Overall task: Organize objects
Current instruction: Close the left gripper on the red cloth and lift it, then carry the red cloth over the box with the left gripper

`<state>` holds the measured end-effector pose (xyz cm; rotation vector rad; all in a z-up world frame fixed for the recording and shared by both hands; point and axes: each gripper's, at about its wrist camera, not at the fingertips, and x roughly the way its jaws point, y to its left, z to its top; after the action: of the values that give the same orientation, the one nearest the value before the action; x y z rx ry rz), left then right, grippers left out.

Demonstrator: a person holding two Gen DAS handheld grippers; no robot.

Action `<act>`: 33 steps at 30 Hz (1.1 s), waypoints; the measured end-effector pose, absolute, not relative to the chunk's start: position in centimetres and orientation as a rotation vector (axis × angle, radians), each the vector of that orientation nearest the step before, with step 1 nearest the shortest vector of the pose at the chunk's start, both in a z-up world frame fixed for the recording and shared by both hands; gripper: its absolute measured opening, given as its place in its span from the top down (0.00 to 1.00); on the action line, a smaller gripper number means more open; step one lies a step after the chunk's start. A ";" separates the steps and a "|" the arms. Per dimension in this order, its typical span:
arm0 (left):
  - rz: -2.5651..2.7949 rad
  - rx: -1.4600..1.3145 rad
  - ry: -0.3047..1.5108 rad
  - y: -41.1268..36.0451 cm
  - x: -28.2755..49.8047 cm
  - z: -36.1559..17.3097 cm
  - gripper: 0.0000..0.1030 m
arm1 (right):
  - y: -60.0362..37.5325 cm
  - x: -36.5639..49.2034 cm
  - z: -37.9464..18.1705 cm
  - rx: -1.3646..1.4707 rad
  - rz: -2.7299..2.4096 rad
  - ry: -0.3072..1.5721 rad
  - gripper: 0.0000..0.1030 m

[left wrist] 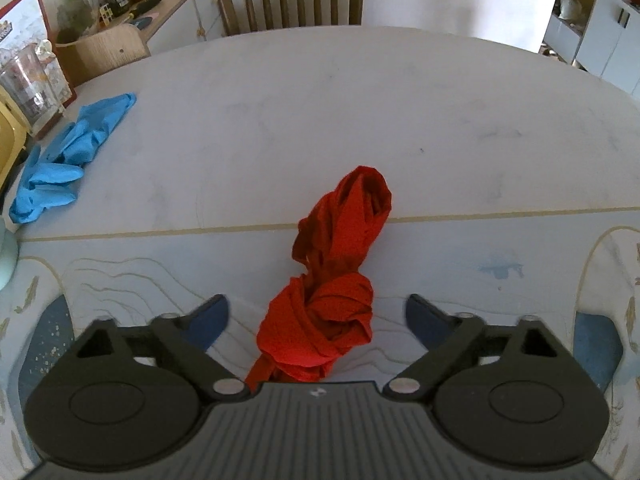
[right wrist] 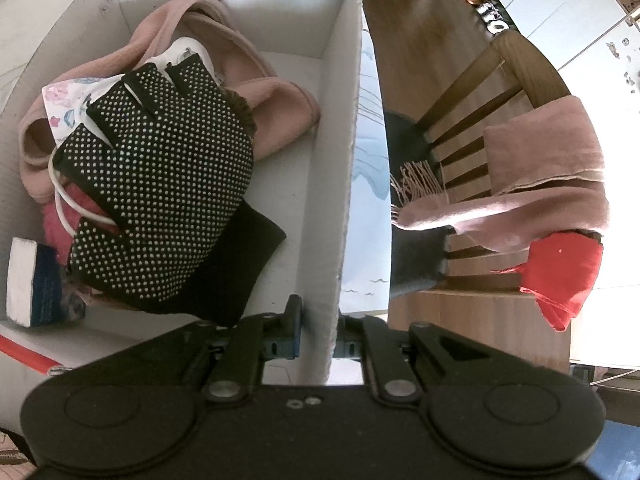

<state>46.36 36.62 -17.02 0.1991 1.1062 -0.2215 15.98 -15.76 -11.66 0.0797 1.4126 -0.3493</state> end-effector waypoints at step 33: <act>-0.392 0.177 1.008 24.4 34.3 -6.5 0.61 | -16.1 15.0 -11.5 0.116 -0.274 1.333 0.95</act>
<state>34.27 24.44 -6.53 0.1767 1.0083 -0.3916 14.99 -16.07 -11.52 0.1162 1.3327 -0.2742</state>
